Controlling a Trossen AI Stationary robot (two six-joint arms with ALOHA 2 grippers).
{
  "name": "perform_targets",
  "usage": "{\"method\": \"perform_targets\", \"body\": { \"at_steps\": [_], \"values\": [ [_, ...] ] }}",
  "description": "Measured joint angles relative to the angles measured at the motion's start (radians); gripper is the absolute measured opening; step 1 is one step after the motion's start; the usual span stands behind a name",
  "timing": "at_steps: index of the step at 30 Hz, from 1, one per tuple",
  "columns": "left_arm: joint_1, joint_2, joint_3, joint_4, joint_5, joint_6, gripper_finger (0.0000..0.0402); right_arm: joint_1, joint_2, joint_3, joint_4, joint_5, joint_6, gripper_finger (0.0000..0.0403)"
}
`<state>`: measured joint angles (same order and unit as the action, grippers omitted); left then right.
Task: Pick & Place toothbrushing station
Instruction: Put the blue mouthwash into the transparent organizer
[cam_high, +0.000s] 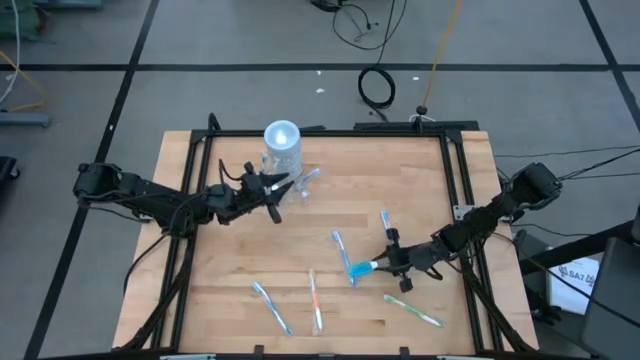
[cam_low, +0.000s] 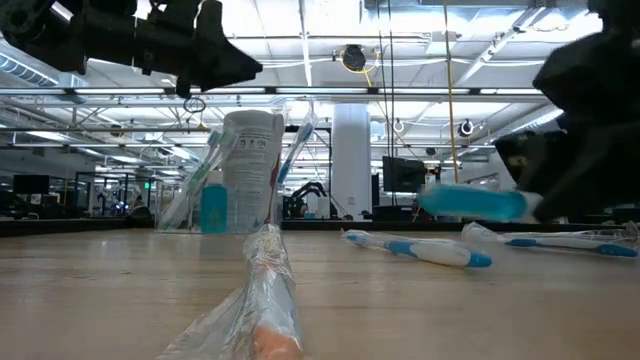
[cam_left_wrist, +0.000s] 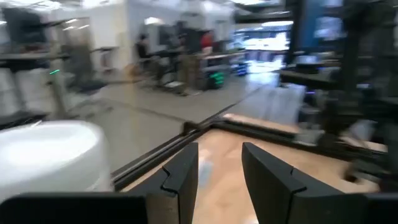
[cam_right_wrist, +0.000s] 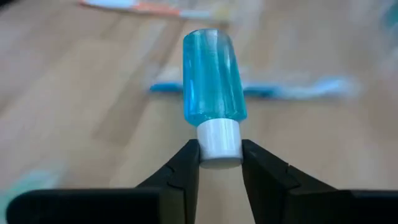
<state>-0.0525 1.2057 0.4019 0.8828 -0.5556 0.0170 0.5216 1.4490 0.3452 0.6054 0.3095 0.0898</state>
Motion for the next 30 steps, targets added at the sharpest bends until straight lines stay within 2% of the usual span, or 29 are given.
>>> {"method": "perform_targets", "body": {
  "at_steps": [4, 7, 12, 16, 19, 24, 28, 30],
  "values": [
    [-0.001, 0.000, 0.000, 0.055, 0.199, 0.051, 0.0127, -0.033, 0.000, 0.063, -0.002, 0.125, -0.299, 0.0086],
    [-0.001, 0.000, 0.000, 0.123, 0.316, 0.068, 0.0127, -0.073, 0.000, 0.184, -0.097, 0.174, -0.563, 0.0087],
    [0.000, -0.001, 0.000, 0.167, 0.394, 0.112, 0.0127, -0.140, 0.000, 0.408, -0.302, 0.212, -0.894, 0.0091],
    [0.002, -0.013, 0.013, 0.140, 0.455, 0.130, 0.0127, -0.191, 0.025, 0.526, -0.419, 0.211, -1.100, 0.0090],
    [0.001, -0.012, 0.080, -0.025, 0.461, 0.113, 0.0130, -0.225, 0.070, 0.555, -0.438, 0.212, -1.242, 0.0090],
    [0.001, -0.008, 0.302, -0.551, 0.438, 0.113, 0.0163, -0.264, 0.142, 0.557, -0.436, 0.218, -1.522, 0.0089],
    [0.001, 0.030, 0.447, -0.906, 0.426, 0.075, 0.0198, -0.280, 0.181, 0.556, -0.347, 0.292, -1.576, 0.0089],
    [0.001, 0.052, 0.488, -0.956, 0.425, 0.020, 0.0210, -0.286, 0.199, 0.558, -0.290, 0.288, -1.614, 0.0089]
  ]
}}
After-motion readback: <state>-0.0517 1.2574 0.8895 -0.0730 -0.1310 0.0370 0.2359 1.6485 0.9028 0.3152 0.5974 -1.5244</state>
